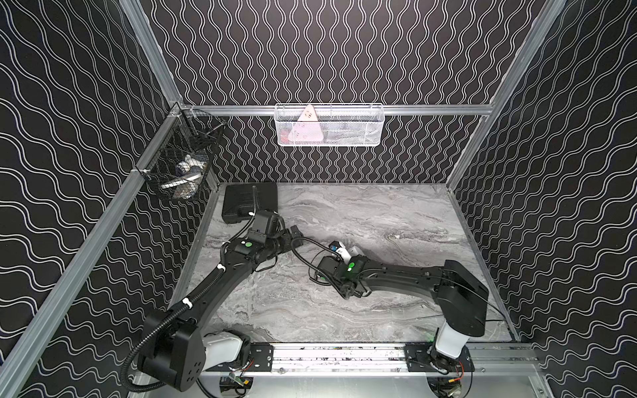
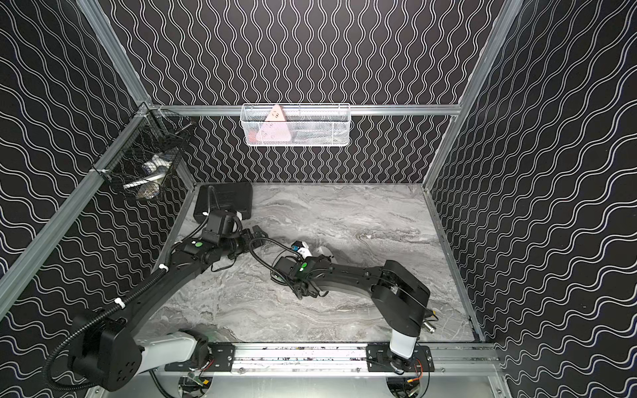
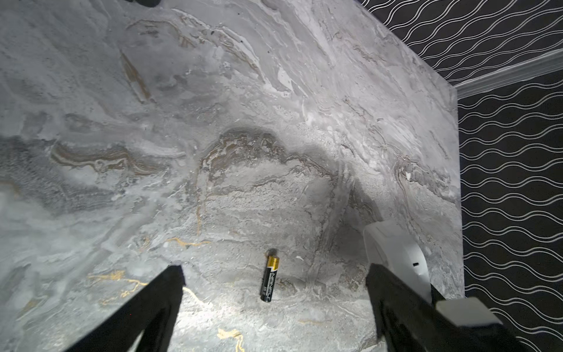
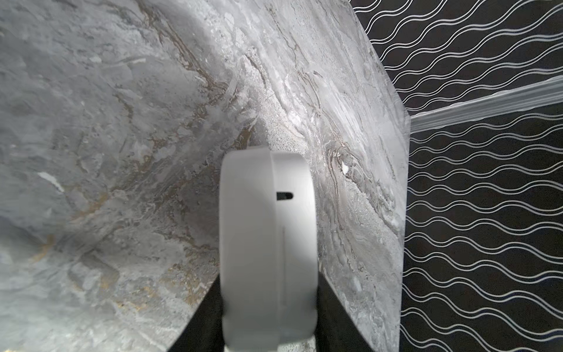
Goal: Insert the battery into the alarm
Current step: Adjust the alarm at the center of the board.
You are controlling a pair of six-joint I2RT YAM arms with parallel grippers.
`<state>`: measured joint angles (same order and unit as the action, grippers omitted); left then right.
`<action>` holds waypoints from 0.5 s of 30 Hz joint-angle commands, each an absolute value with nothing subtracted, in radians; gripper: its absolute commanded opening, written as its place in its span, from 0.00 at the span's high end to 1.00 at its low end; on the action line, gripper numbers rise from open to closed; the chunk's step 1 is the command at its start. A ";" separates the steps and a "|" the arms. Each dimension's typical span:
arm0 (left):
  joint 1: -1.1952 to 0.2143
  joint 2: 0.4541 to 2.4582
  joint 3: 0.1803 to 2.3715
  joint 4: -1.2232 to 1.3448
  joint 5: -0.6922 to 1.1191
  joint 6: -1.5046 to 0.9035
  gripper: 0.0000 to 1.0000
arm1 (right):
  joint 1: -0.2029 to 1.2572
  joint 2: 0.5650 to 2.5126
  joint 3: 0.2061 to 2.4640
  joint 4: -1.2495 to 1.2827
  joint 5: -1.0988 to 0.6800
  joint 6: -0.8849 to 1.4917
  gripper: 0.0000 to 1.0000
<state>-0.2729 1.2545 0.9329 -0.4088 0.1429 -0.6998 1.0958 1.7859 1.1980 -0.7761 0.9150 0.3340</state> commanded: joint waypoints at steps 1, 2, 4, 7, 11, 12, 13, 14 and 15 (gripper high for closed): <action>-0.270 1.266 0.942 -0.420 0.153 -0.668 0.01 | 1.107 1.815 1.198 -0.777 0.994 0.305 0.65; -0.269 1.269 0.942 -0.418 0.156 -0.667 0.01 | 1.110 1.824 1.199 -0.775 0.994 0.306 0.65; -0.270 1.275 0.940 -0.412 0.165 -0.665 0.01 | 1.116 1.842 1.196 -0.765 0.994 0.300 0.65; -0.270 1.282 0.938 -0.405 0.170 -0.660 0.01 | 1.121 1.887 1.192 -0.761 0.994 0.289 0.65; -0.269 1.287 0.933 -0.401 0.175 -0.659 0.01 | 1.129 1.945 1.198 -0.773 1.024 0.293 0.65; -0.269 1.287 0.931 -0.400 0.173 -0.660 0.01 | 1.131 1.952 1.197 -0.769 1.023 0.292 0.65; -0.270 1.289 0.929 -0.398 0.175 -0.660 0.01 | 1.132 1.958 1.194 -0.759 1.020 0.285 0.65; -0.270 1.291 0.929 -0.396 0.183 -0.660 0.01 | 1.135 1.967 1.194 -0.754 1.017 0.281 0.65; -0.270 1.297 0.931 -0.394 0.197 -0.656 0.01 | 1.137 1.975 1.194 -0.753 1.015 0.281 0.64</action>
